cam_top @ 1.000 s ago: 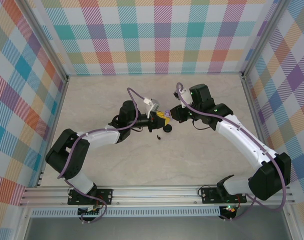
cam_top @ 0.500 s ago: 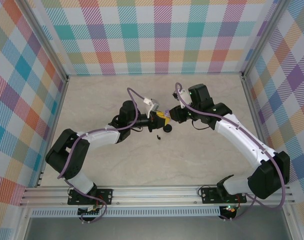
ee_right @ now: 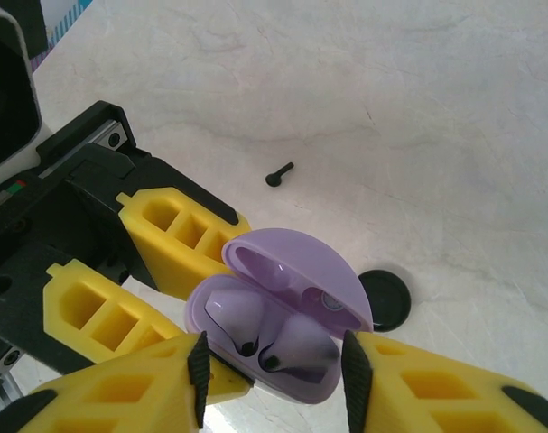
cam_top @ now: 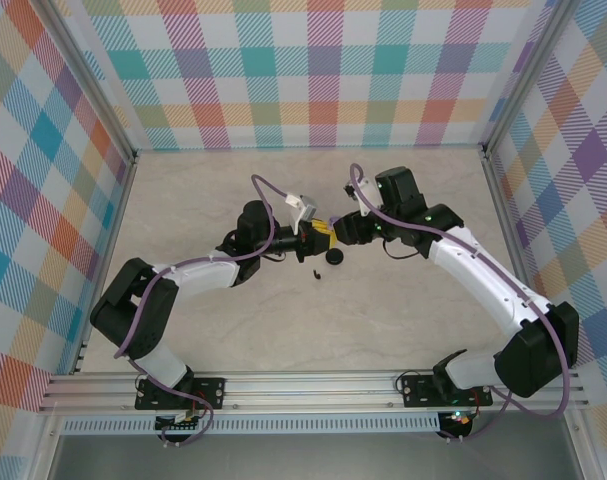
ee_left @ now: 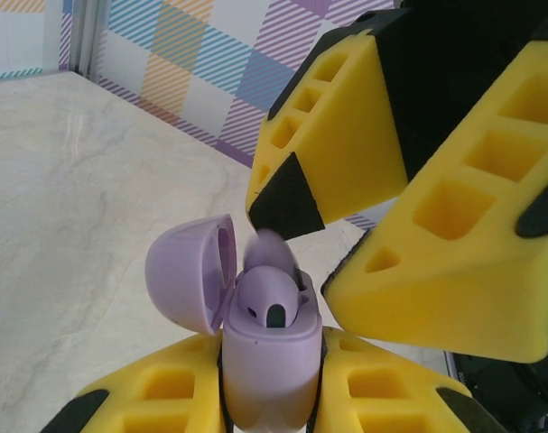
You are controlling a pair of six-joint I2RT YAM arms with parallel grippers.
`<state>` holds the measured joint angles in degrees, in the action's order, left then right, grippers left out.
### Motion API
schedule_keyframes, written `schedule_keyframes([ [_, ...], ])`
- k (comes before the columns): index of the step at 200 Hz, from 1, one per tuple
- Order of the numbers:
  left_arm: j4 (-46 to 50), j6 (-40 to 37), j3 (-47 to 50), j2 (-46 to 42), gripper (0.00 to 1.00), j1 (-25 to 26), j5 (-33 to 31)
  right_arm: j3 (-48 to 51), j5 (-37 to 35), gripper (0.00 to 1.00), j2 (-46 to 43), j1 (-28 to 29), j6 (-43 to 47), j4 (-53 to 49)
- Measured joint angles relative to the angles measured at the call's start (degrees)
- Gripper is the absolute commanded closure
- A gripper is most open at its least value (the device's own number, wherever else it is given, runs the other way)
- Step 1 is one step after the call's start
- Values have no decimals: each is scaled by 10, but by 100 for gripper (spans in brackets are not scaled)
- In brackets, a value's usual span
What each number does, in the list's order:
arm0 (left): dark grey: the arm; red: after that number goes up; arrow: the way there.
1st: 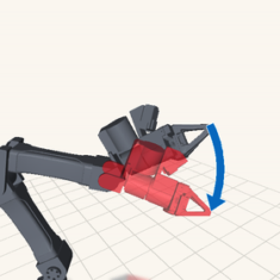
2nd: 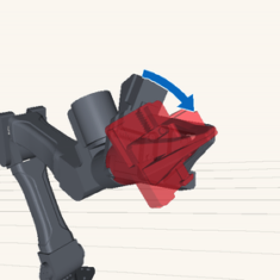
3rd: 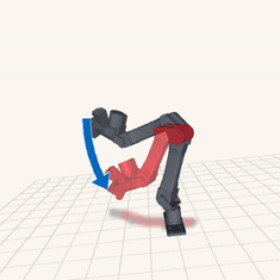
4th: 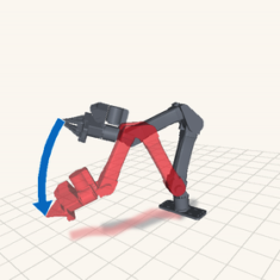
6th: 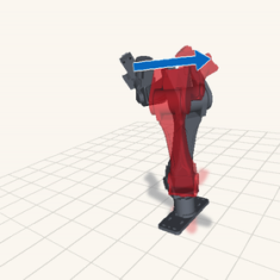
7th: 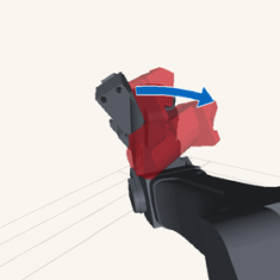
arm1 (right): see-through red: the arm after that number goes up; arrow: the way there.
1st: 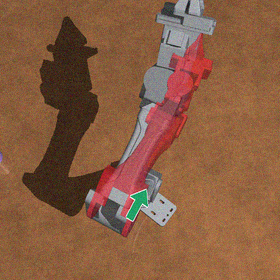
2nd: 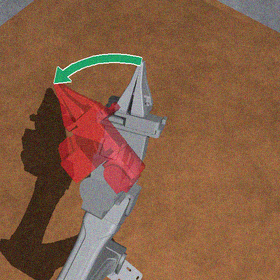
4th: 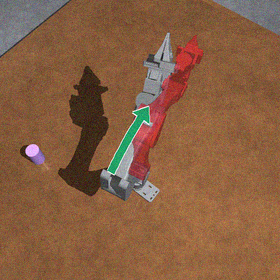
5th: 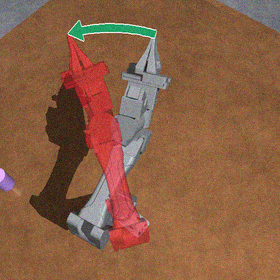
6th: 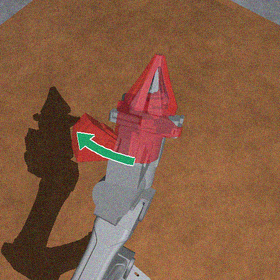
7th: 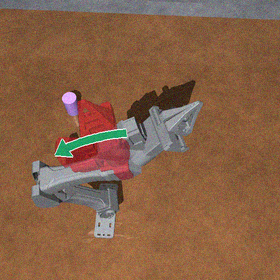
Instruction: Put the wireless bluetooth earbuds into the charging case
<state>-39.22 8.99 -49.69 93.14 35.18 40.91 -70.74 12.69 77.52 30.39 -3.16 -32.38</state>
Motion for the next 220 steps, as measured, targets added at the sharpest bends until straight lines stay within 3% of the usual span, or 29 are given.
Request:
schedule_keyframes([
  [79,0,0,0,-4,100,0,0,-2,-3,45,-10,0,-9,-2],
  [121,16,-14,0,-33,100,0,-5,-14,-76,45,-31,-10,-44,-29],
  [156,20,-24,0,-63,100,0,0,-28,-90,46,-35,-51,-58,-48],
  [182,20,-27,0,-79,100,0,15,-28,-68,50,-31,-83,-61,-54],
  [220,19,-24,0,-86,100,0,46,-28,21,59,-10,-106,-53,-43],
])
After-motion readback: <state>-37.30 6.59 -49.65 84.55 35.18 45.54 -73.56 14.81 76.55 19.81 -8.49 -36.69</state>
